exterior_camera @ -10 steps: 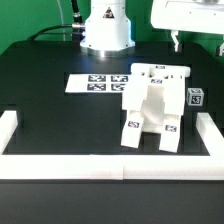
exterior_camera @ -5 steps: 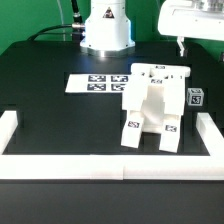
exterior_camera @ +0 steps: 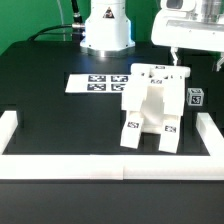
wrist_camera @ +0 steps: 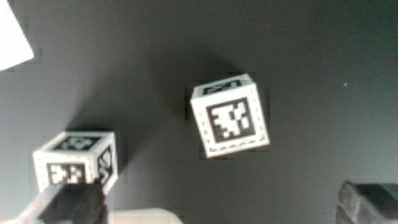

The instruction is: Assemble chair

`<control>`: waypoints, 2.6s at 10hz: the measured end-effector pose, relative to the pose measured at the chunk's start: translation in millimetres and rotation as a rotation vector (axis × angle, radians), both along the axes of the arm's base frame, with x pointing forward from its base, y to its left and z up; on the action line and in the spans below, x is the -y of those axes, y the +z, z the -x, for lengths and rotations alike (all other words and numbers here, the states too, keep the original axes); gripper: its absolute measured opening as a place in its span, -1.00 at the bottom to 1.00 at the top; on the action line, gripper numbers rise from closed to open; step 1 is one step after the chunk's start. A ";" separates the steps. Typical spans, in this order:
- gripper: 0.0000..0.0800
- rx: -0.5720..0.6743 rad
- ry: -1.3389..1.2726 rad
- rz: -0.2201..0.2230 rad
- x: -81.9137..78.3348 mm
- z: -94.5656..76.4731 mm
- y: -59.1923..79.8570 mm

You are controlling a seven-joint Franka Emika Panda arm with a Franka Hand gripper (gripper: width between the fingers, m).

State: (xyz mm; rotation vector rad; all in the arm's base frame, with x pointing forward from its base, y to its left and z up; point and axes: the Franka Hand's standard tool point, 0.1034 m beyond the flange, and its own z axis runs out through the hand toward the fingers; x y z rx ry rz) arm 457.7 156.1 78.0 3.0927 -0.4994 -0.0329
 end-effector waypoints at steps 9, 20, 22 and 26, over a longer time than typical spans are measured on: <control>0.62 0.018 0.048 0.011 15.6 -33.5 -1.0; 0.62 0.040 0.133 -0.002 -16.9 -10.6 -6.5; 0.62 0.040 0.130 -0.002 -15.7 -12.2 -5.4; 0.62 0.047 0.149 0.005 -20.7 -5.5 -23.4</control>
Offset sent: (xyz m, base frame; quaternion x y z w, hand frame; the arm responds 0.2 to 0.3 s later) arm 0.0000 0.0000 0.0000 0.0000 0.0000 0.0000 1.0000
